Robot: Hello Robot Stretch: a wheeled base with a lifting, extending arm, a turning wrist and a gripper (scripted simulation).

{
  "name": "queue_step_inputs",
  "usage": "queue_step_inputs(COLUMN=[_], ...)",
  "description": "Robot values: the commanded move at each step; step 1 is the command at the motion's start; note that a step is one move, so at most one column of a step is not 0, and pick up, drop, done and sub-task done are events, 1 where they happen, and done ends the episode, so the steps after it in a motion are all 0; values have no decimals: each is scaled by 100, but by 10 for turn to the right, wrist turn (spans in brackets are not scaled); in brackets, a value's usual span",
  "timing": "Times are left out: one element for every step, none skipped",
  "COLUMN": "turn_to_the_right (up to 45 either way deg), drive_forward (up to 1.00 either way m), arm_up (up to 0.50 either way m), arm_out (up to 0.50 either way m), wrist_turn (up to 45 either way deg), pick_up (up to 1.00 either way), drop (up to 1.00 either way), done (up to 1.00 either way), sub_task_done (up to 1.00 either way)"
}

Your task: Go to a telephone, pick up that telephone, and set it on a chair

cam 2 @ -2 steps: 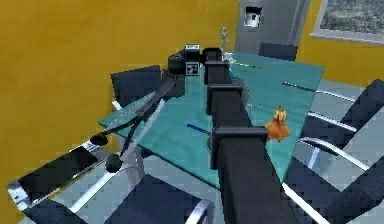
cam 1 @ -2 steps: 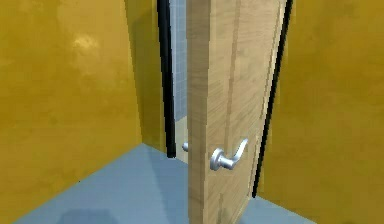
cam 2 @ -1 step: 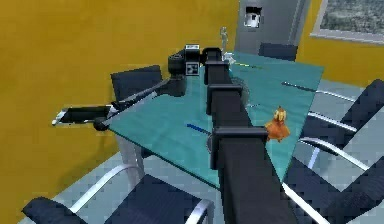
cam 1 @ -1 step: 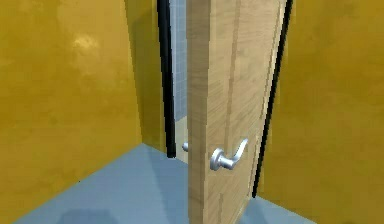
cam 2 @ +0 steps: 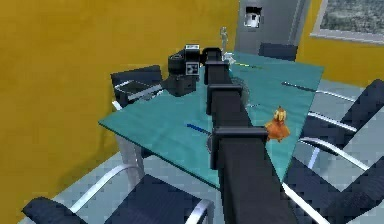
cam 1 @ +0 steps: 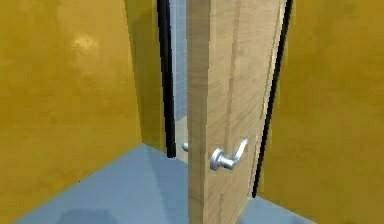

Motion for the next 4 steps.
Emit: queue_step_inputs(turn_to_the_right=[0,0,0,0], drive_forward=[0,0,0,0], arm_up=[-36,-50,0,0], arm_out=[0,0,0,-10], wrist_turn=[0,0,0,0], pick_up=[0,0,0,0], drop=[0,0,100,0], done=[0,0,0,0], sub_task_done=[0,0,0,0])
